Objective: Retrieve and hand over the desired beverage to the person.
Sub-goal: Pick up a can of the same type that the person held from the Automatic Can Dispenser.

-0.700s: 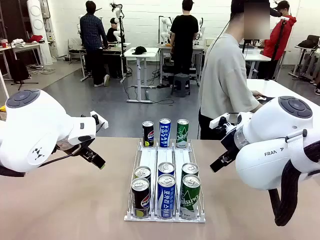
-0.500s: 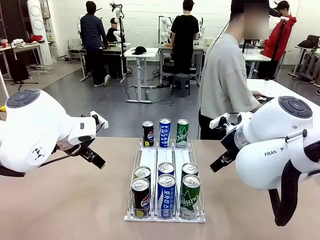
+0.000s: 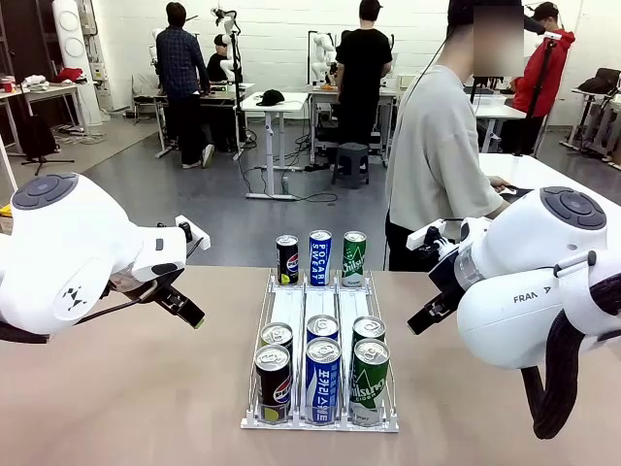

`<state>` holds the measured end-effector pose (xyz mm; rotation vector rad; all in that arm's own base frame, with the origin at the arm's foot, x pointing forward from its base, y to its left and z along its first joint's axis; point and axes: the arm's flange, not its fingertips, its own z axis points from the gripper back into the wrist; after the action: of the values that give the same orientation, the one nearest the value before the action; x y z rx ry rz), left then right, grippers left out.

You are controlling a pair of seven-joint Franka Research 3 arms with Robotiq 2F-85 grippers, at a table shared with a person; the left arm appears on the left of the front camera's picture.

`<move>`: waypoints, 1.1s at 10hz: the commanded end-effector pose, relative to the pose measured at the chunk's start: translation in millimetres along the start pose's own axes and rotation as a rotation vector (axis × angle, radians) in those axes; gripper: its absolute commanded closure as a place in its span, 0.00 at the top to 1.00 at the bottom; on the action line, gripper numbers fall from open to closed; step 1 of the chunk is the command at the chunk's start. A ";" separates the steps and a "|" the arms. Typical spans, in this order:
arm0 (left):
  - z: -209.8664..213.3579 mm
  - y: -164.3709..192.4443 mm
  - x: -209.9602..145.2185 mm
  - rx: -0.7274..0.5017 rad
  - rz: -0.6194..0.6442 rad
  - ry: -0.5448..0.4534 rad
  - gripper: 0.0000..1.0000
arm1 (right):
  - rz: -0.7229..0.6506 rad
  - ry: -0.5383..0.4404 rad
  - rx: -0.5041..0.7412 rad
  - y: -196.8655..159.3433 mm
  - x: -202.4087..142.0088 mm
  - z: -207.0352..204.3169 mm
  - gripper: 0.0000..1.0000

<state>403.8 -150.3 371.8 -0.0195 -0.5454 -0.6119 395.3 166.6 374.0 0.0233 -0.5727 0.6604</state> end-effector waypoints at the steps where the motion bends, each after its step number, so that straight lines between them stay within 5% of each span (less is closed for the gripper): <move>1: 0.0 0.2 0.0 0.000 0.000 0.000 1.00 | 0.001 0.000 0.000 0.1 0.0 0.0 1.00; 9: 0.0 0.0 0.0 0.000 0.000 0.000 1.00 | 0.000 0.000 0.000 0.0 0.0 0.0 1.00; 11: 71.0 -8.1 11.0 0.075 -0.029 -0.077 1.00 | -0.026 -0.071 -0.033 4.3 -1.5 64.9 1.00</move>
<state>400.0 -152.4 402.2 0.0004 -0.6027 -0.6297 392.4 165.7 400.5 0.0249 -0.6213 0.6508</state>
